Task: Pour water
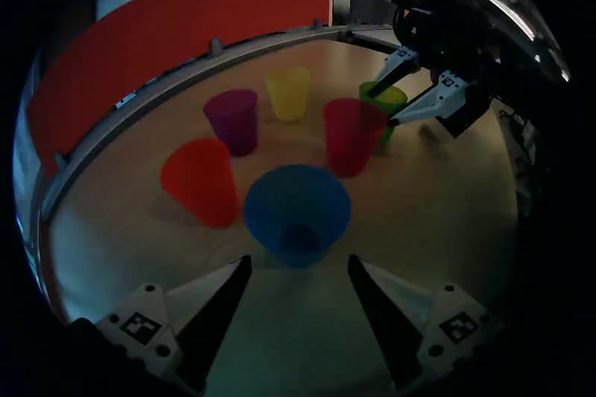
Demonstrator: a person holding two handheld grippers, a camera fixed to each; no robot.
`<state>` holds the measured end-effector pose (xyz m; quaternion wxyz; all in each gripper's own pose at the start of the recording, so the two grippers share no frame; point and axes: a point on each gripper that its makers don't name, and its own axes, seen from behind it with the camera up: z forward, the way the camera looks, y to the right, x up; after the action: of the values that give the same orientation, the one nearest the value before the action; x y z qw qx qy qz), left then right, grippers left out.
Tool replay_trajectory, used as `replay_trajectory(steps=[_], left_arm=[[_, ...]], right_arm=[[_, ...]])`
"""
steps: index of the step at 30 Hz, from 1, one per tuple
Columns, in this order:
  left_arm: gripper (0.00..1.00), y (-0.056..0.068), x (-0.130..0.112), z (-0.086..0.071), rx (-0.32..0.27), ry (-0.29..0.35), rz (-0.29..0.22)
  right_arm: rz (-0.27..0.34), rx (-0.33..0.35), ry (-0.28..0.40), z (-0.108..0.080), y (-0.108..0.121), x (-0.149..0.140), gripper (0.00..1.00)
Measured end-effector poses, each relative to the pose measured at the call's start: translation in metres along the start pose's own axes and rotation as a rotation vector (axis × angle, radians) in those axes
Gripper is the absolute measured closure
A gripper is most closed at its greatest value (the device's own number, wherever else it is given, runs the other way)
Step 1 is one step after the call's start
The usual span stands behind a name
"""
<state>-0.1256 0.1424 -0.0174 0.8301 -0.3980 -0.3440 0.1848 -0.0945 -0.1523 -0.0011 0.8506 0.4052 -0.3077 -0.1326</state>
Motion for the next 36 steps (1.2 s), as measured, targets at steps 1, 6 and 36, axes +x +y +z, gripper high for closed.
replay_trajectory(steps=[1, 6, 36], left_arm=[[0.04, 0.000, 0.000, 0.000, -0.001, 0.001, -0.002], [0.04, 0.000, 0.001, -0.001, 0.000, 0.003, -0.006], [0.04, -0.009, -0.010, -0.041, 0.127, 0.071, -0.121]], right_arm=[[-0.002, -0.001, 0.000, 0.000, 0.000, -0.001, 0.10], [-0.004, -0.004, 0.000, 0.000, -0.001, -0.002, 0.09], [0.057, -0.116, 0.039, -0.068, -0.002, -0.022, 0.00]])
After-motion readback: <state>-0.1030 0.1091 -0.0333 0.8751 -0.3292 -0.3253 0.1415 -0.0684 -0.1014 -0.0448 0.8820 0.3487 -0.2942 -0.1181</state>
